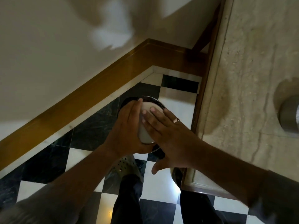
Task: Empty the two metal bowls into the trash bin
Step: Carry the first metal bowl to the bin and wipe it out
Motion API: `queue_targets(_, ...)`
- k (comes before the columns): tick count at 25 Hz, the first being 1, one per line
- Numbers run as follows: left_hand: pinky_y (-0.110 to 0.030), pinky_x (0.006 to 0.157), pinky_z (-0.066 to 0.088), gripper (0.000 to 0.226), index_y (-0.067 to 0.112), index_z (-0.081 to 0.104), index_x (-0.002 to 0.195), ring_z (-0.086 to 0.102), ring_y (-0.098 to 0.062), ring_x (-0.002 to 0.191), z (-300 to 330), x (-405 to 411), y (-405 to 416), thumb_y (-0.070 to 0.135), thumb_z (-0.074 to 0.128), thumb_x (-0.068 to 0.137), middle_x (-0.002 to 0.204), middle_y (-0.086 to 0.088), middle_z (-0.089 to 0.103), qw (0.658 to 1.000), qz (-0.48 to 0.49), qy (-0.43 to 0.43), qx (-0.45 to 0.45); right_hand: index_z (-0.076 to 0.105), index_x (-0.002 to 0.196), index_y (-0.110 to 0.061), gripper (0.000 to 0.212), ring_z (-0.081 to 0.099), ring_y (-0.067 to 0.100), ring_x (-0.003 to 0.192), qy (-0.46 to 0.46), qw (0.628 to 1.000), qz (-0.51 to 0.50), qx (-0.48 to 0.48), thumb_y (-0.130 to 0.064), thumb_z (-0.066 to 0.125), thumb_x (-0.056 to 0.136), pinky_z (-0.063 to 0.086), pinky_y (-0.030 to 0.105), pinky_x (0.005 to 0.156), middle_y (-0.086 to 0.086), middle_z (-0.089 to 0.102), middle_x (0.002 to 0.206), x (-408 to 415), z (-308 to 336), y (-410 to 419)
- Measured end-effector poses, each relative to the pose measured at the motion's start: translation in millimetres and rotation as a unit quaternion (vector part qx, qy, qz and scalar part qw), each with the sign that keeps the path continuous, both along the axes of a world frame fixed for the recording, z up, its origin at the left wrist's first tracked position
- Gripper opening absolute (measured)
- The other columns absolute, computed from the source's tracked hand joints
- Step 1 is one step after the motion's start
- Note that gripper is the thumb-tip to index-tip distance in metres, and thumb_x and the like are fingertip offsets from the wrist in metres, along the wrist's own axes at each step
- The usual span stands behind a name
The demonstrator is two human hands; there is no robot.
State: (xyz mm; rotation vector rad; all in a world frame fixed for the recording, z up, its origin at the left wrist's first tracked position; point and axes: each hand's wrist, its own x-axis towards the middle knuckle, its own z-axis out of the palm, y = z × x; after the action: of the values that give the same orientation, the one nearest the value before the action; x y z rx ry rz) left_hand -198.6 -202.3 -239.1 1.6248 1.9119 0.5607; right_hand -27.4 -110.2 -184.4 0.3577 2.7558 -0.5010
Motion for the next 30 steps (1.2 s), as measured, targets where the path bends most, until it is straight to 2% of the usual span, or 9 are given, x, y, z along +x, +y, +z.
queue_targets(3,-0.039,0.103,0.04,0.125,0.0,0.022,0.148,0.047,-0.04,0.132,-9,-11,-8,0.073,0.07,0.06,0.147,-0.03,0.045,1.0,-0.001,0.025,0.01,0.017,0.153,-0.005,0.127,0.014,0.043,0.15,0.032,0.999,-0.023,0.021,-0.073,0.071,0.061,0.019,0.056,0.119,0.022,0.017,0.163,3,-3,12)
queue_targets(5,-0.037,0.103,0.04,0.122,0.003,0.022,0.148,0.047,-0.037,0.132,-7,-13,-11,0.071,0.073,0.06,0.148,-0.028,0.045,1.0,0.013,0.009,0.014,0.025,0.151,-0.006,0.112,0.025,0.045,0.146,0.072,0.994,-0.081,0.019,-0.049,0.083,0.066,0.033,0.059,0.113,0.024,0.024,0.16,9,-6,13)
queue_targets(9,-0.009,0.096,0.039,0.122,0.022,0.023,0.153,0.044,-0.006,0.126,15,-11,-5,0.065,0.08,0.055,0.149,0.001,0.041,0.985,0.08,-0.137,-0.063,0.045,0.14,-0.005,0.073,0.055,0.043,0.127,0.108,0.982,-0.152,-0.036,-0.013,0.08,0.077,0.056,0.053,0.093,0.027,0.049,0.146,17,-23,4)
queue_targets(11,-0.018,0.095,0.049,0.107,0.028,0.028,0.148,0.051,-0.007,0.121,24,-14,-1,0.062,0.078,0.059,0.142,0.006,0.045,0.941,0.185,-0.253,-0.129,0.051,0.137,-0.005,0.06,0.061,0.036,0.12,0.135,0.961,-0.215,-0.107,-0.008,0.074,0.082,0.056,0.046,0.096,0.021,0.058,0.138,12,-22,4)
queue_targets(14,-0.032,0.086,0.053,0.062,0.022,0.038,0.138,0.059,-0.023,0.116,31,-14,8,0.053,0.059,0.088,0.142,-0.012,0.051,0.799,0.383,-0.412,-0.214,0.055,0.135,-0.015,0.042,0.064,0.019,0.105,0.101,0.85,-0.422,-0.299,-0.016,0.062,0.093,0.056,0.03,0.09,0.007,0.066,0.12,-2,-21,0)
queue_targets(17,-0.038,0.086,0.051,0.053,0.019,0.046,0.146,0.056,-0.03,0.125,35,-13,8,0.048,0.038,0.102,0.141,-0.013,0.057,0.736,0.429,-0.45,-0.269,0.064,0.117,-0.009,0.025,0.067,0.027,0.1,0.02,0.659,-0.594,-0.46,-0.013,0.055,0.094,0.06,0.045,0.088,0.014,0.068,0.114,-14,-30,-7)
queue_targets(20,-0.039,0.081,0.051,0.042,0.023,0.058,0.132,0.057,-0.025,0.12,45,-11,8,0.045,0.037,0.102,0.125,-0.003,0.064,0.725,0.437,-0.452,-0.283,0.06,0.121,-0.001,0.028,0.062,0.037,0.108,-0.007,0.549,-0.665,-0.507,-0.005,0.048,0.096,0.061,0.043,0.085,0.021,0.061,0.123,-22,-31,-13)
queue_targets(24,-0.042,0.079,0.055,0.033,0.028,0.062,0.121,0.058,-0.025,0.118,60,-11,15,0.044,0.042,0.1,0.121,-0.001,0.065,0.728,0.442,-0.442,-0.28,0.057,0.125,0.001,0.029,0.057,0.032,0.107,-0.012,0.525,-0.7,-0.484,-0.005,0.046,0.098,0.06,0.037,0.076,0.017,0.055,0.124,-31,-18,-10)
queue_targets(30,-0.048,0.085,0.06,0.026,0.025,0.061,0.122,0.064,-0.027,0.115,116,-5,47,0.032,0.05,0.1,0.126,-0.005,0.066,0.776,0.404,-0.423,-0.235,0.063,0.117,-0.004,0.024,0.066,0.023,0.098,0.101,0.494,-0.707,-0.495,-0.008,0.052,0.095,0.064,0.035,0.074,0.002,0.063,0.099,-14,34,21)
